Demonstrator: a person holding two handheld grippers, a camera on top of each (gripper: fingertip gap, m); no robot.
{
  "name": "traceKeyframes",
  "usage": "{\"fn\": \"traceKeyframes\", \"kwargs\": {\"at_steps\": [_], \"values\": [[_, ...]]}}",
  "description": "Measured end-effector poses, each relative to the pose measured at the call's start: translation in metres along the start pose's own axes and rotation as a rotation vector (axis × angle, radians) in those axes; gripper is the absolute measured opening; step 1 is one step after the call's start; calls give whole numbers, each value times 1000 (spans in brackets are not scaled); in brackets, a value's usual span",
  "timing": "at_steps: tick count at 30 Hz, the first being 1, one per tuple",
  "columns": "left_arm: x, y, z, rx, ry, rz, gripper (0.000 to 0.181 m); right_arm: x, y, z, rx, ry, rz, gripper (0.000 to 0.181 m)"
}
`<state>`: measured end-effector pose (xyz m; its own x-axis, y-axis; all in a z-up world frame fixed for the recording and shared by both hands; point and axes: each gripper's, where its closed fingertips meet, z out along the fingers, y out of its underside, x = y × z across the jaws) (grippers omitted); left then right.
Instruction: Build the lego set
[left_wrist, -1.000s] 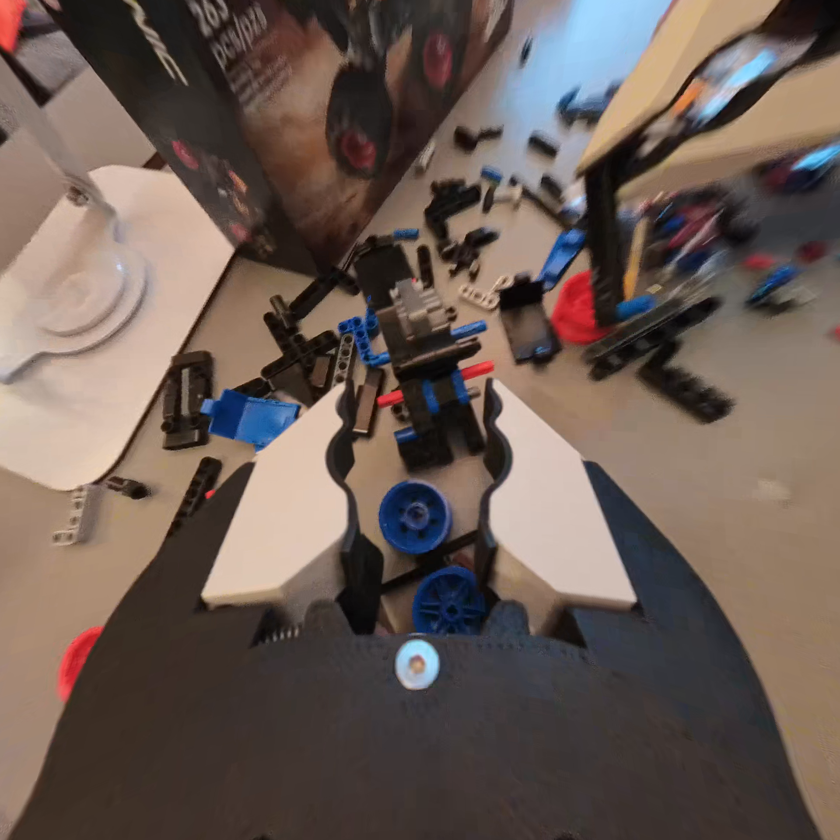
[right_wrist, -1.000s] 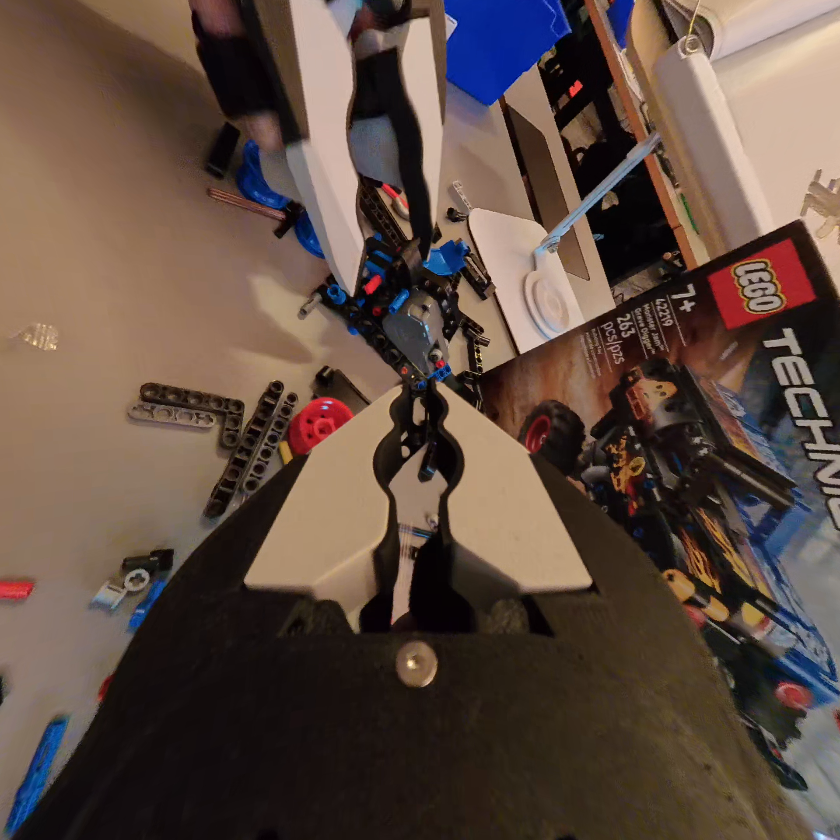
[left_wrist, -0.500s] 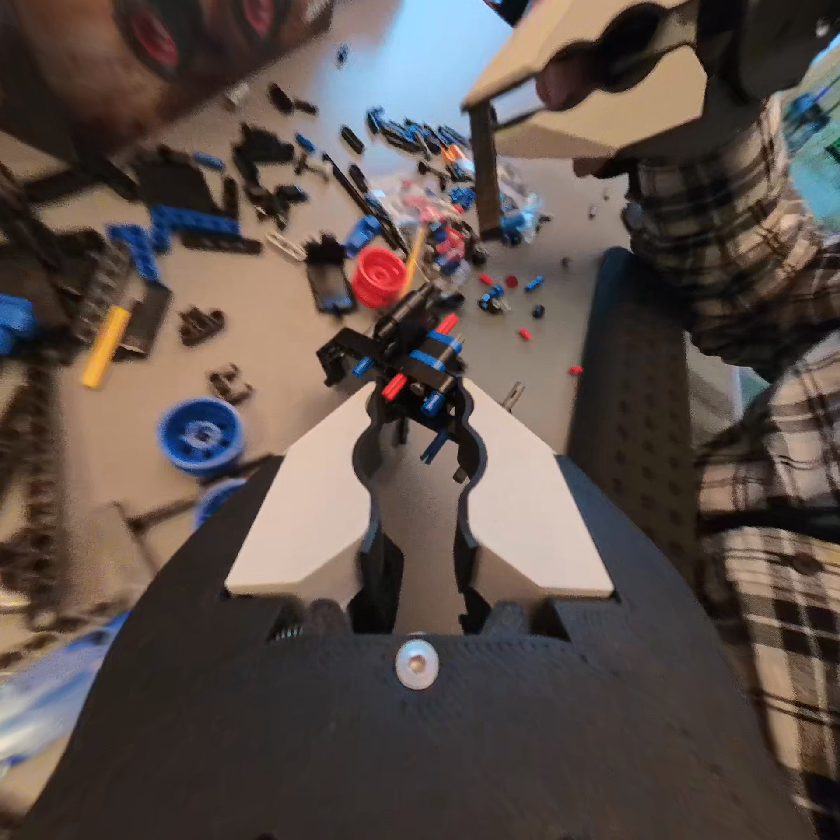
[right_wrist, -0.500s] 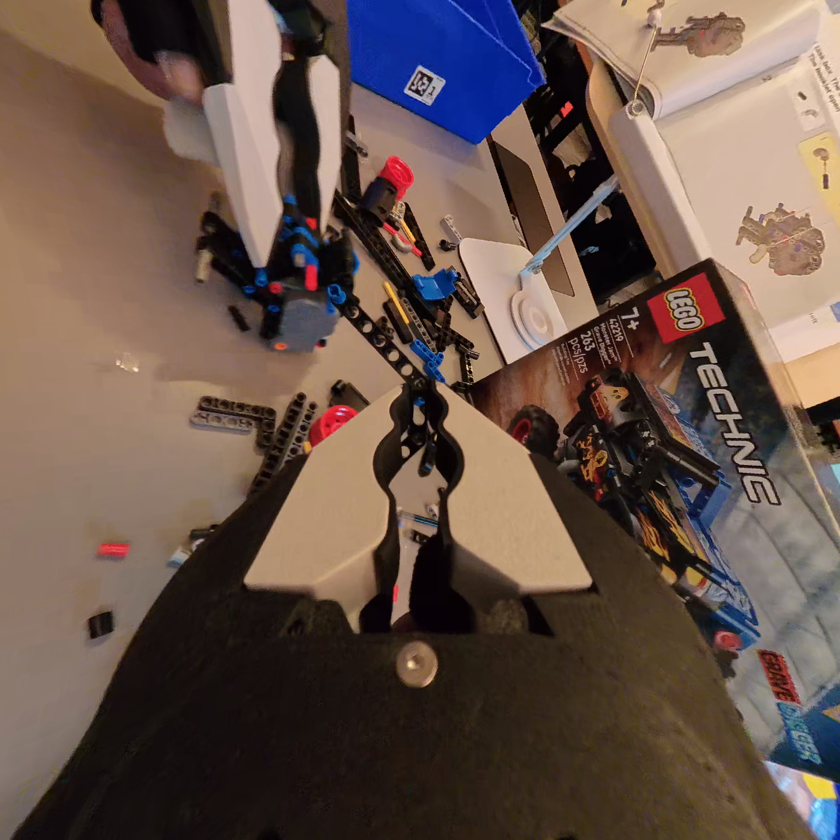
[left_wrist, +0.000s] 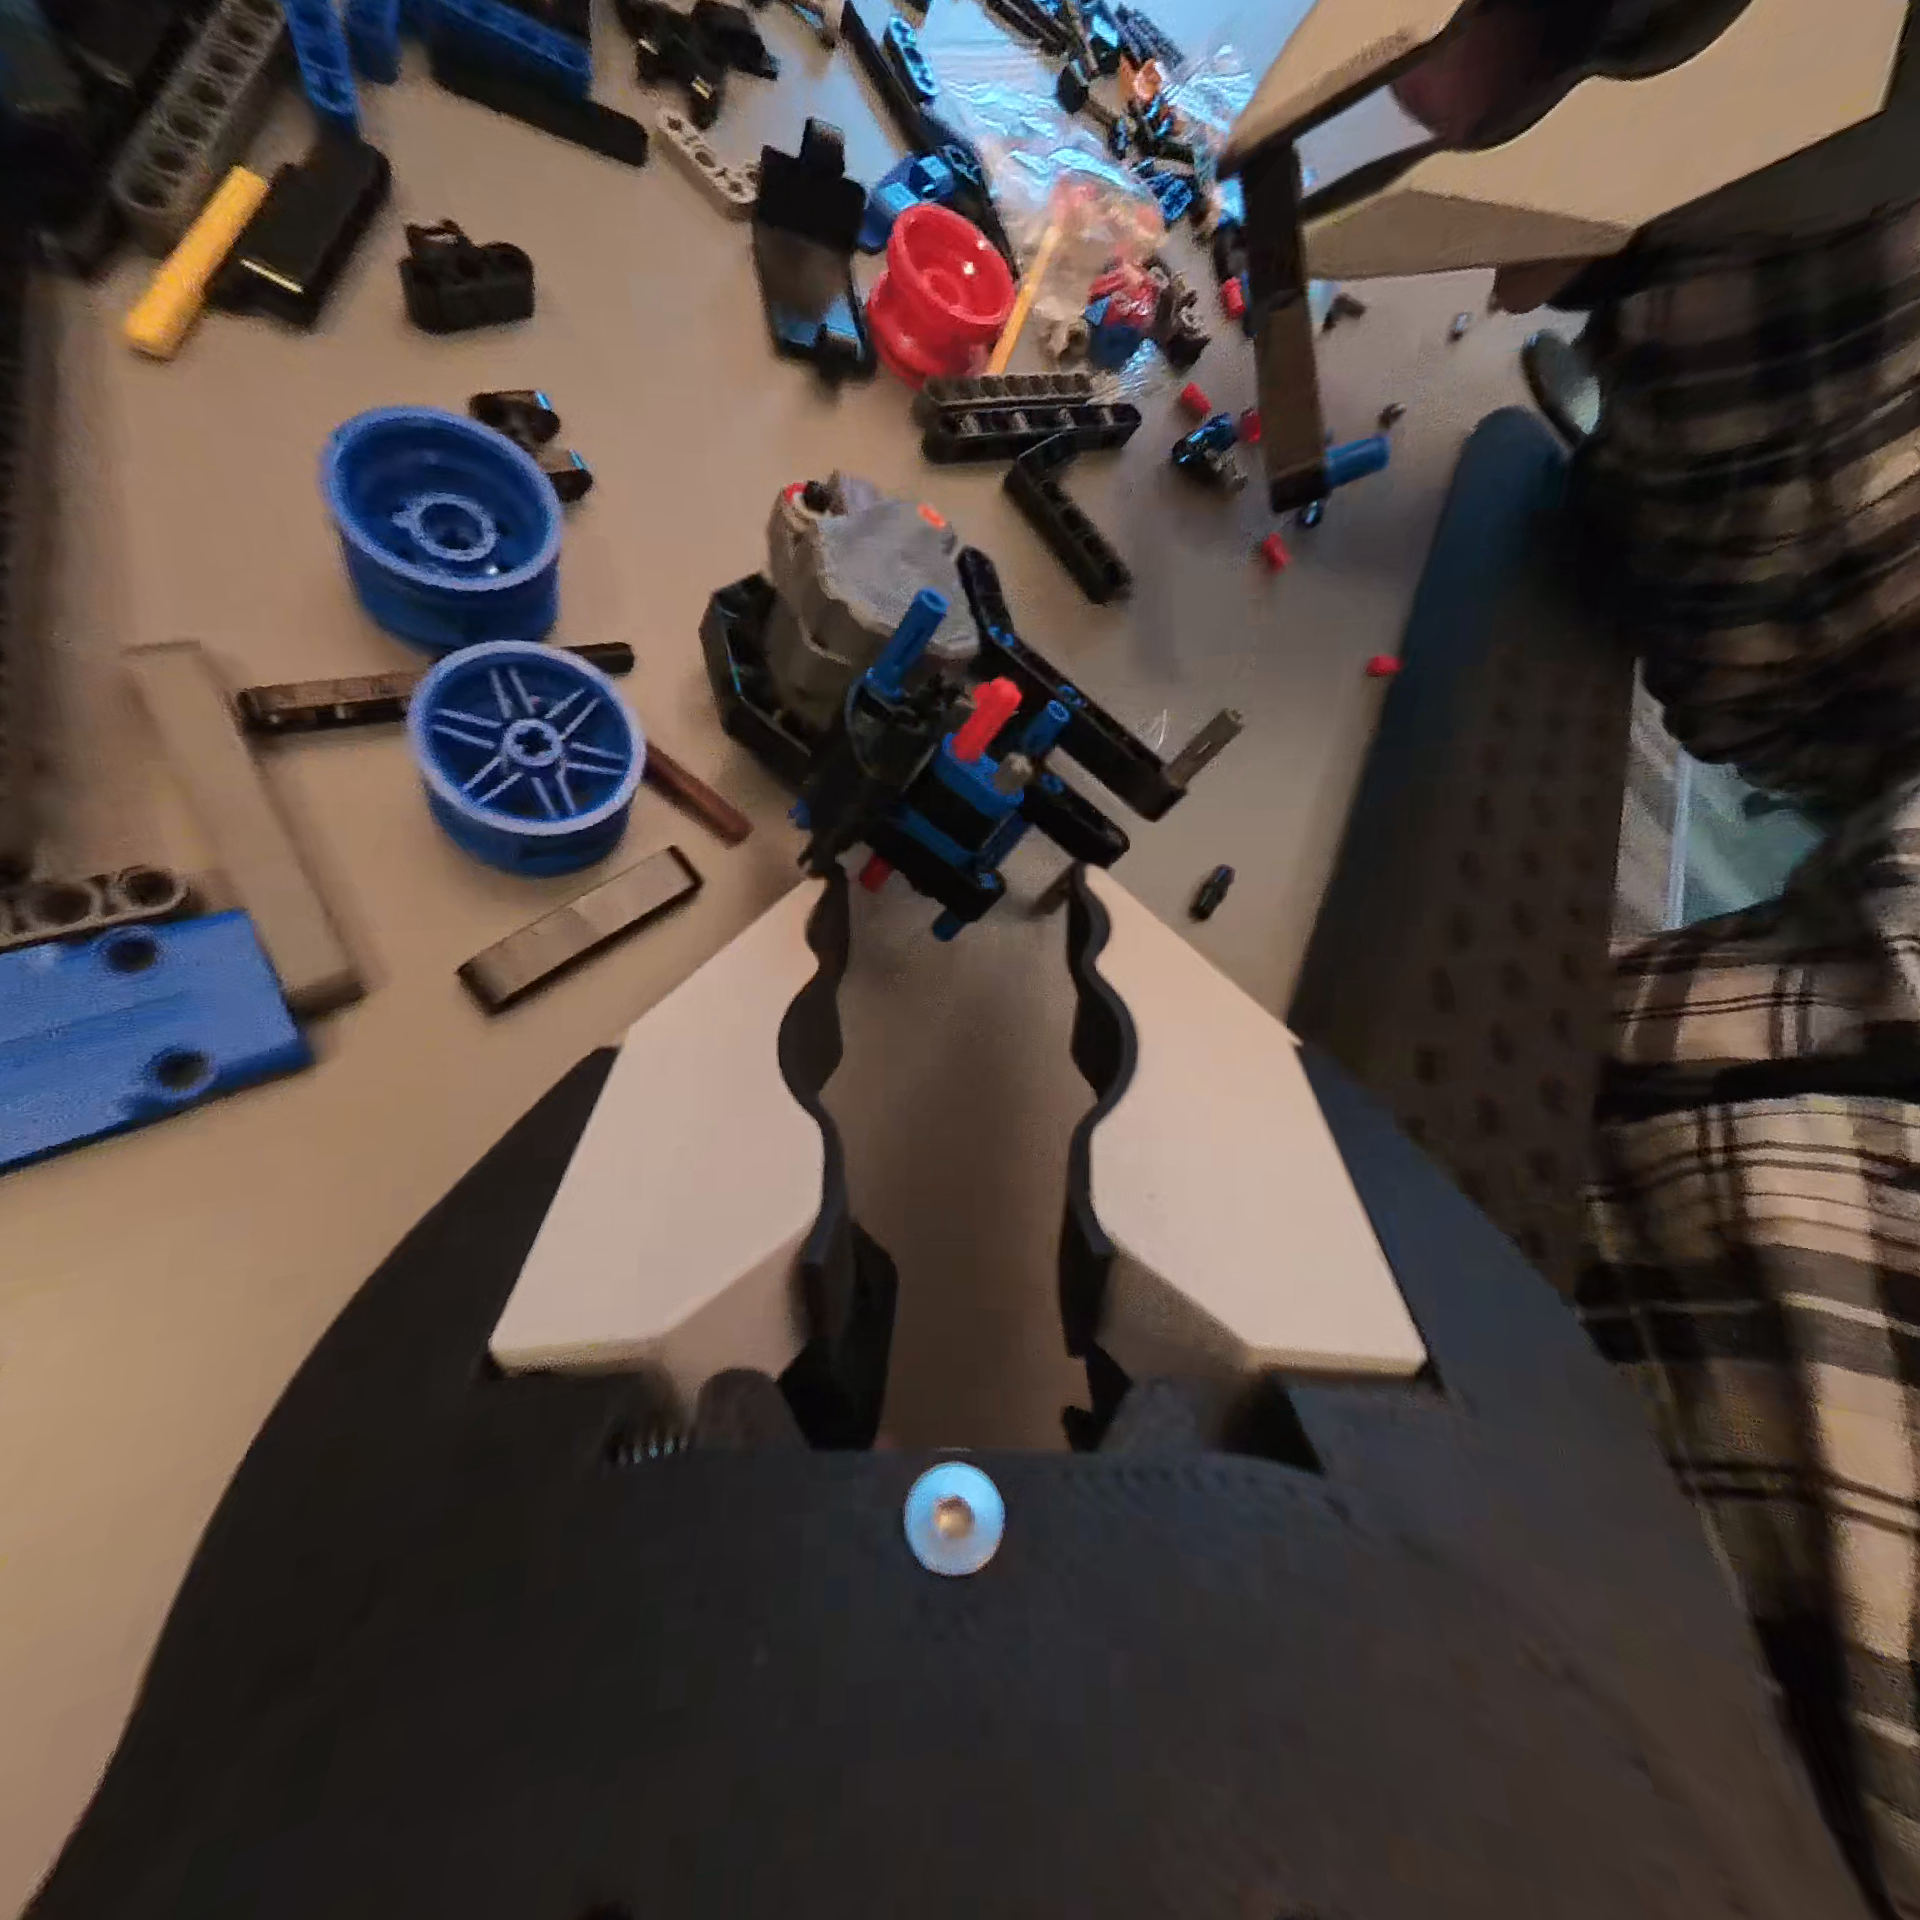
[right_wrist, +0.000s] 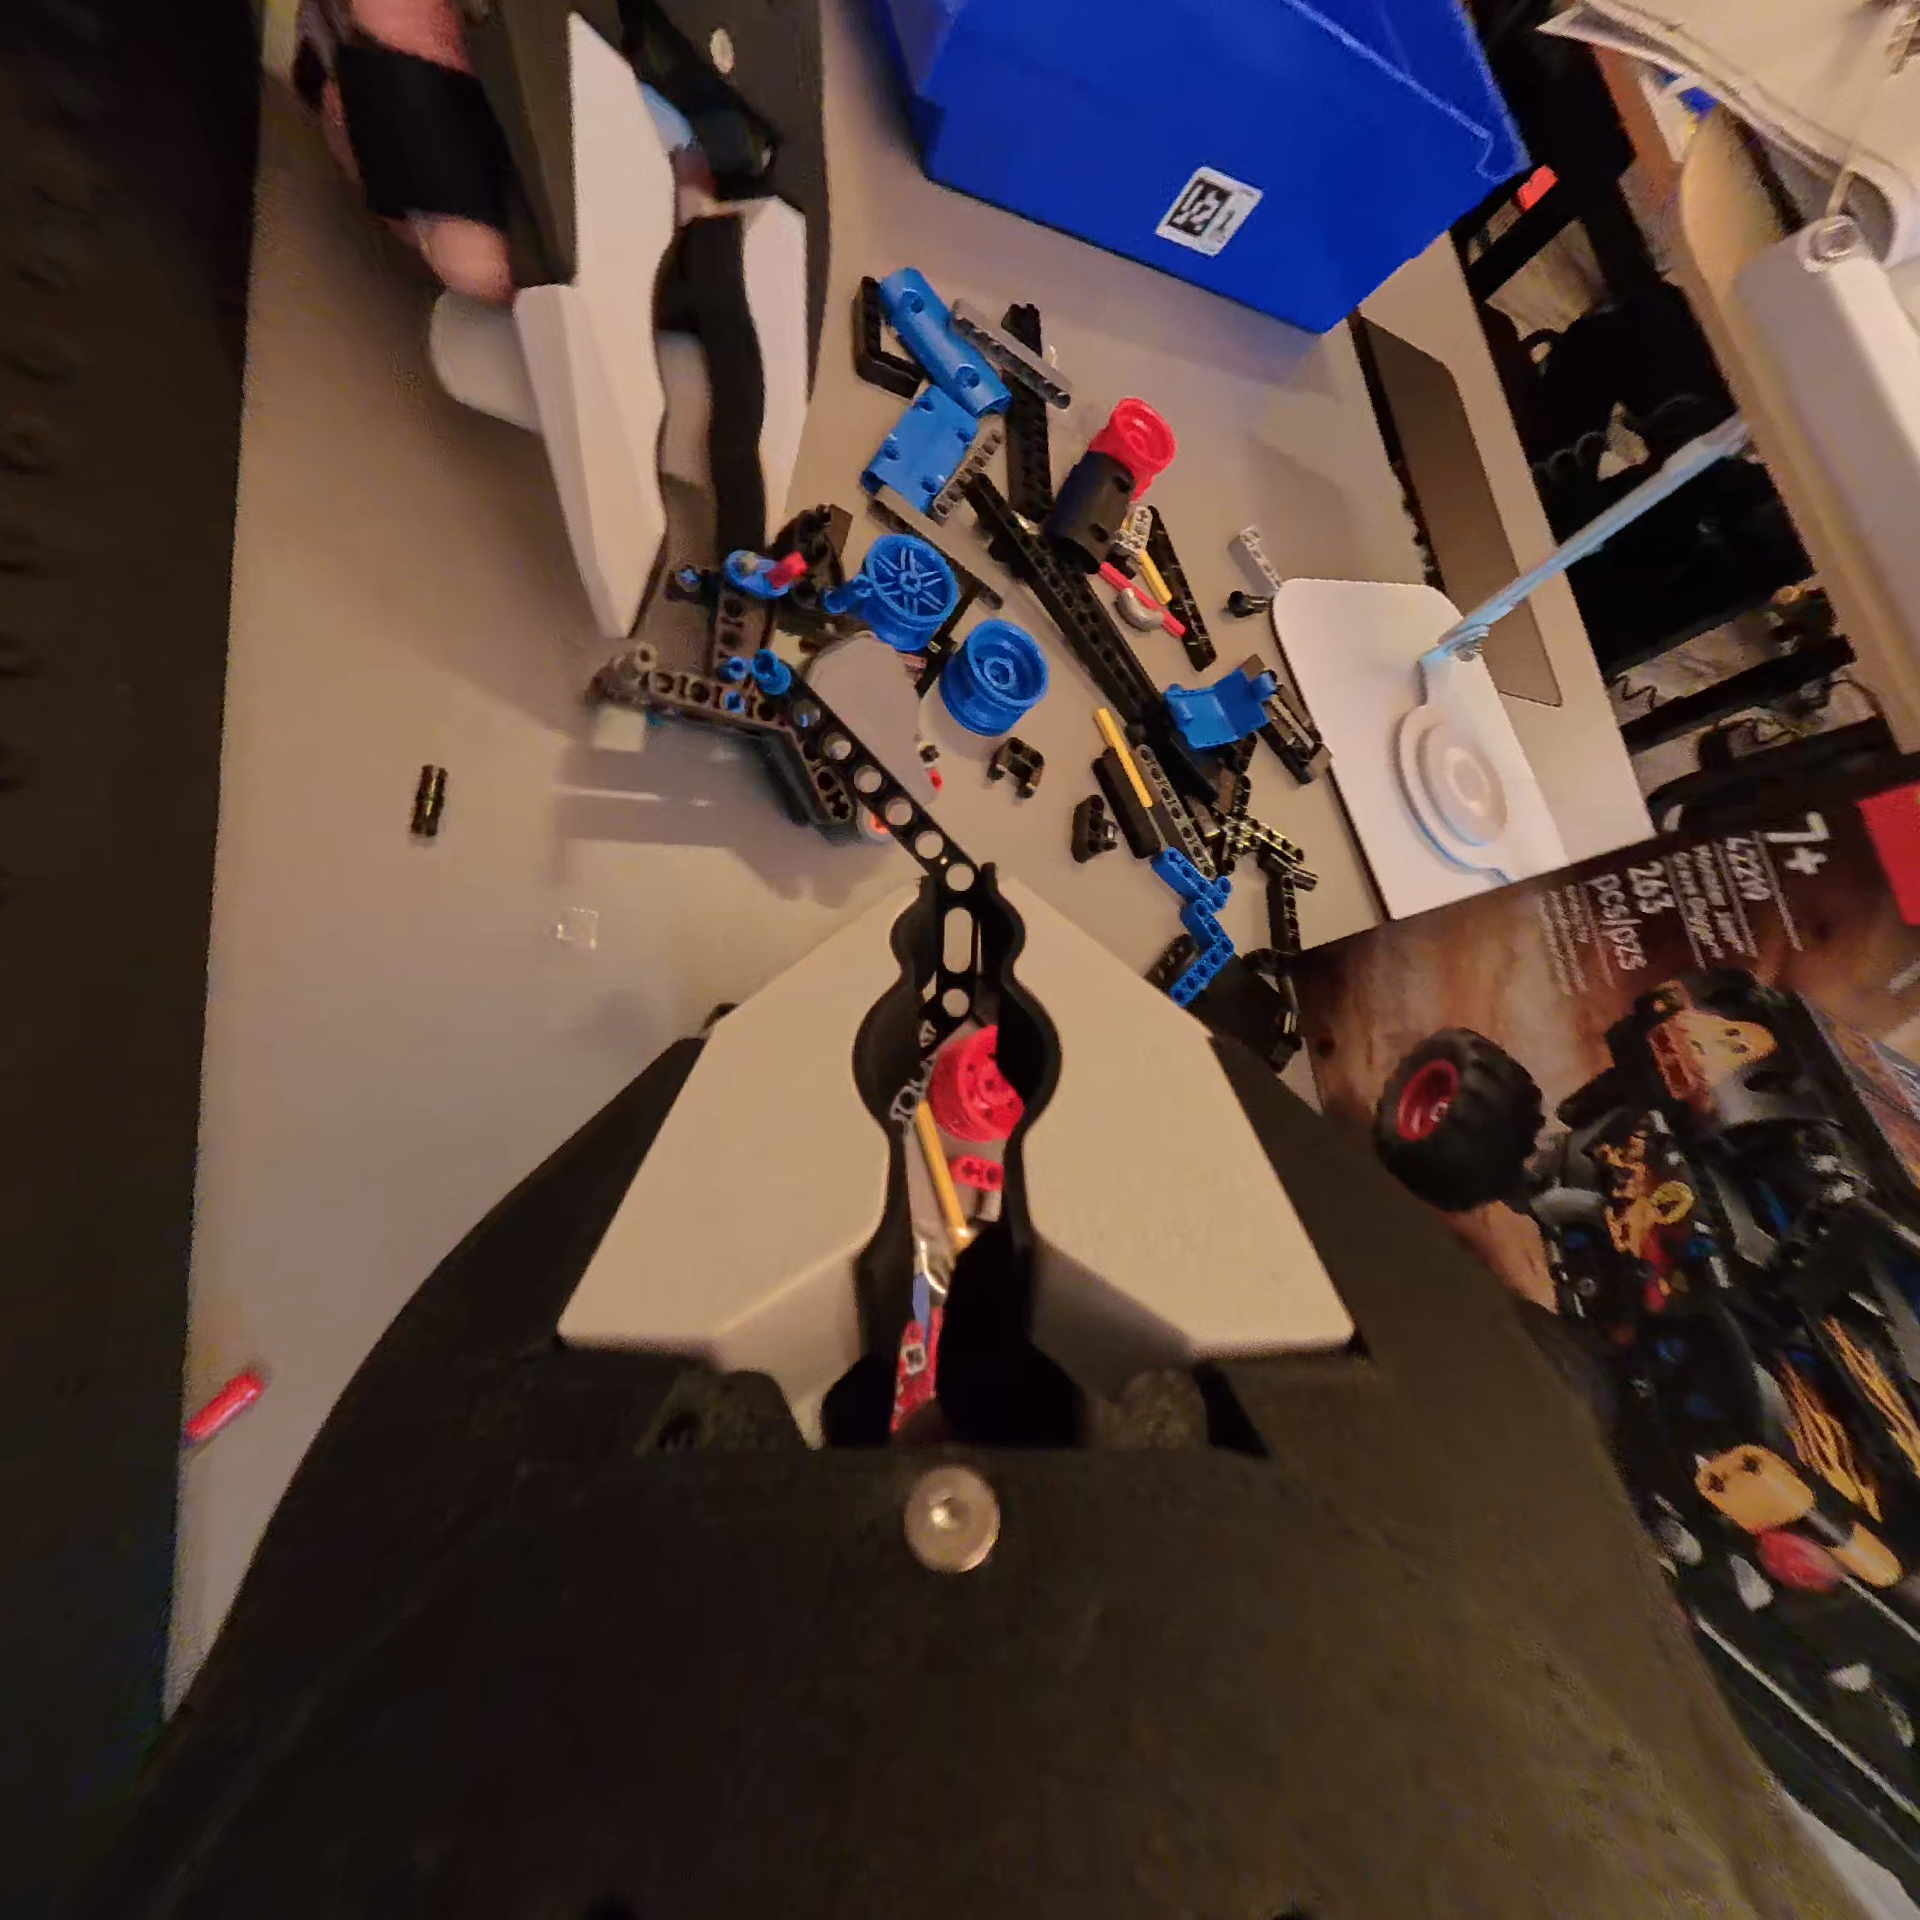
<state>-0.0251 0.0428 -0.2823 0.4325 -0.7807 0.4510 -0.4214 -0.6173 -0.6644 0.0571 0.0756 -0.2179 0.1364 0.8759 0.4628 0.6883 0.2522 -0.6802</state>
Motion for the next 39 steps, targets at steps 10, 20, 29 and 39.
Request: {"fn": "traceKeyframes", "kwargs": {"at_steps": [10,20,29,39], "values": [[-22,6,-22,10,-270,181,53,-2,-14,25,-13,-61,7,5],[-34,2,-9,-62,-313,457,8,5,-31,63,-23,-226,21,5],[-19,-35,-43,178,-291,456,27,2,-33,84,-83,-320,69,5],[-20,-36,-36,144,-394,565,7,-8,-30,90,-83,-376,159,6]]}}
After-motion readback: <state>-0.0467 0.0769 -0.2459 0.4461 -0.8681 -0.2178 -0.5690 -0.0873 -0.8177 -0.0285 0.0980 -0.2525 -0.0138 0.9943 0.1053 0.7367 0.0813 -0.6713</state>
